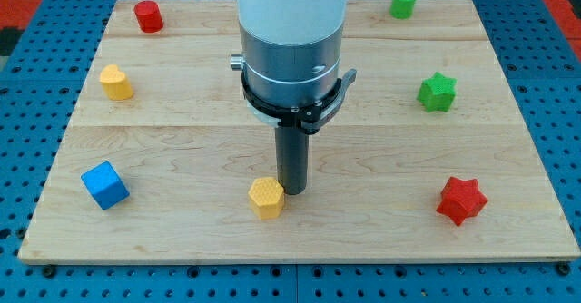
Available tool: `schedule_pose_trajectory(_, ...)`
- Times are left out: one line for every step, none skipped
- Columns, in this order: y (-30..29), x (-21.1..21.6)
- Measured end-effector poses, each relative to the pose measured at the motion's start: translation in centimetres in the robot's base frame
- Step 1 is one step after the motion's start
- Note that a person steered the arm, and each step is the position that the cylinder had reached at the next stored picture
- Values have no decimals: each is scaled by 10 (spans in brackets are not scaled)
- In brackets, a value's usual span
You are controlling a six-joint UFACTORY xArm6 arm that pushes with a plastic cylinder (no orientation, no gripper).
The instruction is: Push the green star towards the top side of the red star
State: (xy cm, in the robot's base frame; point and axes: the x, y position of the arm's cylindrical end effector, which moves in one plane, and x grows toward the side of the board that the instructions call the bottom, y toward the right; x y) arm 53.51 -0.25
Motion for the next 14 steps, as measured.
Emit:
schedule_pose_trajectory(2, 1)
schedule_pose_trajectory(28, 3)
schedule_pose_trajectory(42, 26)
schedule_pose_trajectory(86, 49)
schedule_pose_trajectory(144, 70)
schedule_pose_trajectory(212, 67)
schedule_pose_trajectory(245, 23)
schedule_pose_trajectory(276, -26)
schedule_pose_trajectory(283, -73)
schedule_pose_trajectory(283, -116)
schedule_pose_trajectory(264, -149)
schedule_pose_trajectory(216, -159)
schedule_pose_trajectory(191, -140)
schedule_pose_trajectory(195, -138)
